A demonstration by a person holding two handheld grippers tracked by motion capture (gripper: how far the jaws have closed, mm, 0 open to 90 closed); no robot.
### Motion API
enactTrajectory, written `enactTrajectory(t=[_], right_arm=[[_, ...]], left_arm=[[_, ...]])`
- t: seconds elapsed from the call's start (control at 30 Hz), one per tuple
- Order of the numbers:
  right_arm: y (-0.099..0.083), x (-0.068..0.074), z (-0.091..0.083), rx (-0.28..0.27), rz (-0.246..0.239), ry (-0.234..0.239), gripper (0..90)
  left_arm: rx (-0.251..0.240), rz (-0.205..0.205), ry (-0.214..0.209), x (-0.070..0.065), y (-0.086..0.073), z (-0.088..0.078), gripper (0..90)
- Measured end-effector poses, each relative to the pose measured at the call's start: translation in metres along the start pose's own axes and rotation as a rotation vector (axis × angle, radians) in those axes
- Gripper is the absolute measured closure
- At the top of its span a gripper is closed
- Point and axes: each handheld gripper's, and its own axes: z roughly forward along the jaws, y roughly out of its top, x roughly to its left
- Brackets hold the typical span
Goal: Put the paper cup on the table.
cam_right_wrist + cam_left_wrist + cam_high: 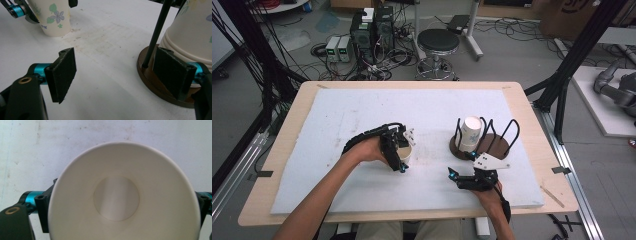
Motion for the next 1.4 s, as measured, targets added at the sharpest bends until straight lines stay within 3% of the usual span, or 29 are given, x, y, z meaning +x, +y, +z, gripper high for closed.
enactTrajectory(t=[0.4,0.8,1.03,1.4], right_arm=[[0.0,-0.001,0.0,-0.007,-0.005,0.003,19.7],[0.0,-0.001,0.0,-0.002,-0.004,0.007,19.6],[0.0,-0.001,0.0,-0.006,-0.002,0.009,19.7],[0.0,0.0,0.0,-0.005,-0.006,0.011,19.7]], left_arm=[[-0.064,-0.06,-0.013,0.001,-0.018,0.002,10.5],[-0.121,-0.094,-0.011,-0.001,-0.038,-0.006,10.4],[-0.172,-0.134,0.008,-0.004,-0.059,-0.016,10.3],[-0.262,-0.16,0.053,-0.018,-0.091,-0.034,10.3]])
